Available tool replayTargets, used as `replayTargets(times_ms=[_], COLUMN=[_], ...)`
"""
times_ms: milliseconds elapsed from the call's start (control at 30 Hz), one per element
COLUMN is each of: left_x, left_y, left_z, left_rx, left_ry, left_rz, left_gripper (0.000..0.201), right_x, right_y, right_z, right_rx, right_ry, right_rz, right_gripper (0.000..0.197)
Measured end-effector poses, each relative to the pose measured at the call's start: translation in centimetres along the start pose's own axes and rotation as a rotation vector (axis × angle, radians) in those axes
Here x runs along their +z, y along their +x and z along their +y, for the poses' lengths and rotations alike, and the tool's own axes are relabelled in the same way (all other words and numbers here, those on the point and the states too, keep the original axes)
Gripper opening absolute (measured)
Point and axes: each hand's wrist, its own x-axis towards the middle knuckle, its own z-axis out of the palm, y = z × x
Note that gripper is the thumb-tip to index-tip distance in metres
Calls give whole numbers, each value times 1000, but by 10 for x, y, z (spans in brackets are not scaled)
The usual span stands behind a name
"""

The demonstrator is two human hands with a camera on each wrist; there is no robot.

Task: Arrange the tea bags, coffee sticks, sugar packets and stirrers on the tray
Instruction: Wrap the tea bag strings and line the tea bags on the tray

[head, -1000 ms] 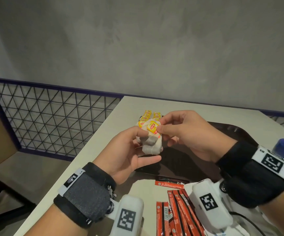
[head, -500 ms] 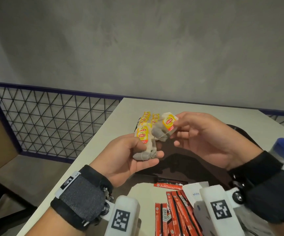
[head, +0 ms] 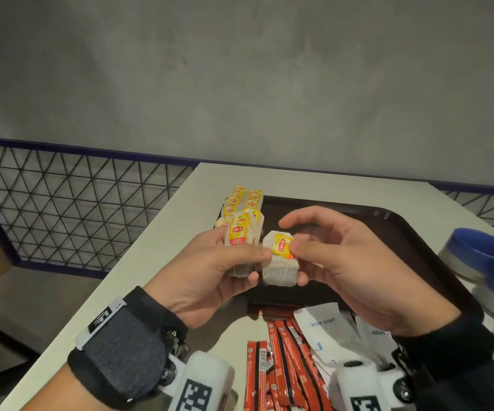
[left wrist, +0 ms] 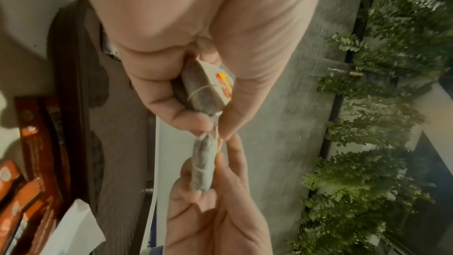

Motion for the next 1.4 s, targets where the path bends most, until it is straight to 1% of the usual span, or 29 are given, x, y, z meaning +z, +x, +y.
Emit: replayTargets(times_ms=[133, 267, 400, 467, 600, 767, 933, 1033, 1167, 1400], left_x=[-1, -1, 0, 0, 1, 5, 4, 4, 3, 4], left_y=[1, 1, 0, 0, -1, -2, -2, -3, -2, -2], left_z=[-1, 0, -1, -1, -2, -2, 0, -1, 0, 0], left_rx=[38, 49, 37, 33, 39, 70, 84, 100, 99, 112], left_ry=[35, 53, 64, 85, 107, 131, 164, 169, 163, 166], left_rz=[43, 51, 43, 37, 23, 34, 58, 78, 98, 115], left_gripper=[50, 54, 47, 48, 55, 58, 54, 52, 44, 43], right_x=[0, 1, 0, -1, -2, -2, -3, -3, -2, -1], right_y=[-2, -4, -2, -2, -2, -5, -5, -6, -6, -9], right_z=[-1, -2, 2, 2, 0, -3, -2, -4, -5, -7], right_rx=[-50, -97, -138, -138, -130, -114, -161, -140, -123, -123], right_ry=[-101, -176, -230, -268, -307, -313, -421, -415, -384, -325], right_rz=[-5, 1, 9, 19, 25, 11, 88, 105, 98, 109], right_gripper=[17, 10, 20, 20, 7, 5, 6, 6, 7, 12])
